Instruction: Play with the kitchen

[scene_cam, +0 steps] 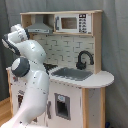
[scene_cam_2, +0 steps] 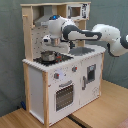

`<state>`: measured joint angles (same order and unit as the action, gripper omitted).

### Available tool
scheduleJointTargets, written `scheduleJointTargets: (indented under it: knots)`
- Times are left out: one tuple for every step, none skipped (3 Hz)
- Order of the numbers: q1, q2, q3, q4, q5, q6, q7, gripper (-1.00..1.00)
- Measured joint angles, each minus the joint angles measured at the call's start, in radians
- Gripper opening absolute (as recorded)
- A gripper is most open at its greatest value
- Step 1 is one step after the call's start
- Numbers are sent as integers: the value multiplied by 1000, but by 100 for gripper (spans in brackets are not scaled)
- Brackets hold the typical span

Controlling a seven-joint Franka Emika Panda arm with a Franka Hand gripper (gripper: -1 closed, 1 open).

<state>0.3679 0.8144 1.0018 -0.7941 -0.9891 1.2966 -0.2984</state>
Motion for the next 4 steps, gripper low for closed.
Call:
scheduleJointTargets:
  knots:
    - [0, 0, 0, 0, 0, 3, 0, 100]
    - [9, -63, 4, 21, -27, 28, -52, 100]
    - [19, -155, 22, 19, -27, -1, -87, 100]
    - [18, -237, 22, 7, -28, -62, -121, 100]
